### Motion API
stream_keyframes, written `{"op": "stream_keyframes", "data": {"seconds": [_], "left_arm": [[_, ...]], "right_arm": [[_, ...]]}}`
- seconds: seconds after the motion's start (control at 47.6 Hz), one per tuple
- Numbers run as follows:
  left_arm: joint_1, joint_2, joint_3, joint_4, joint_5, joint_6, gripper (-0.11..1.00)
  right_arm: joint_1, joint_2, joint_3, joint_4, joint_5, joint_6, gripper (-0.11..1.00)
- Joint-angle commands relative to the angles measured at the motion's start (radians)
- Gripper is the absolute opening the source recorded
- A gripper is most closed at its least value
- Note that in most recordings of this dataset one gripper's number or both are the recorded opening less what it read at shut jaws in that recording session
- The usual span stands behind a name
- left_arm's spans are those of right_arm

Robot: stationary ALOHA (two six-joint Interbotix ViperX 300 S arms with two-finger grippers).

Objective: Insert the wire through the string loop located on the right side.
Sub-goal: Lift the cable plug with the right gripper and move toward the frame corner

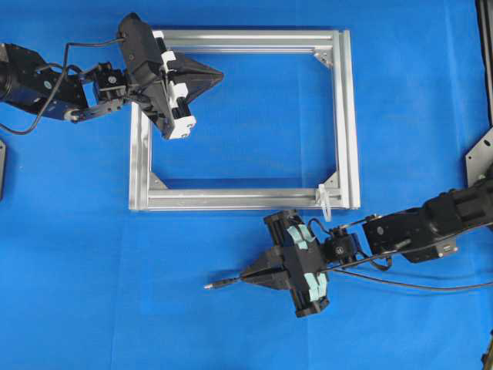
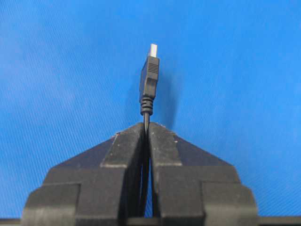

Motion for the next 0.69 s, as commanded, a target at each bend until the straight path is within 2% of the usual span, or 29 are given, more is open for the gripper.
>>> {"op": "stream_keyframes", "data": {"seconds": [0.0,0.273,0.673], "left_arm": [[0.002,-0.029,-0.011,0.003,-0.005,-0.003,0.00],[0.000,-0.029,-0.008,0.003,-0.005,-0.002,0.00],[0.002,-0.029,-0.008,0.003,-0.005,-0.002,0.00]], "right_arm": [[0.003,-0.077,-0.009,0.000,0.029,0.002,-0.04],[0.005,-0.215,-0.023,-0.002,0.196,0.000,-0.04],[0.005,-0.233,-0.023,-0.002,0.219,0.000,-0.04]]}}
